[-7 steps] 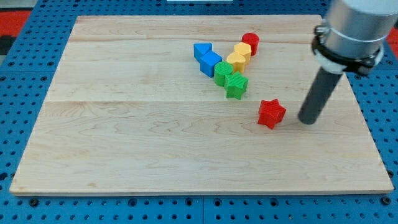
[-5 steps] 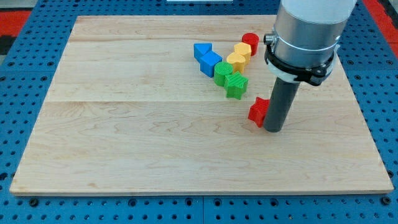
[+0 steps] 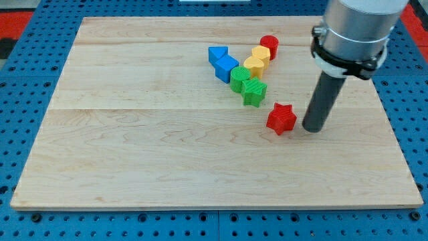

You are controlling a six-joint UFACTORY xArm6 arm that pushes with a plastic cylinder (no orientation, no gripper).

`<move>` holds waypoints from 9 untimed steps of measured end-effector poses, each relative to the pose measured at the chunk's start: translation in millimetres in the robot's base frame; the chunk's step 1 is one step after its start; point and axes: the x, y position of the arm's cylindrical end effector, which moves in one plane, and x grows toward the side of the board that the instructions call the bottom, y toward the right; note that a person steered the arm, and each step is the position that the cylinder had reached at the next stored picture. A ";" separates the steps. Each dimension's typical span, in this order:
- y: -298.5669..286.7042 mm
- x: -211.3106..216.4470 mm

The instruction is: Slide the red star slightly left and up

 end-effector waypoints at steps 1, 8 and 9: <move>-19.0 -5.2; -199.4 -24.4; -214.7 -35.8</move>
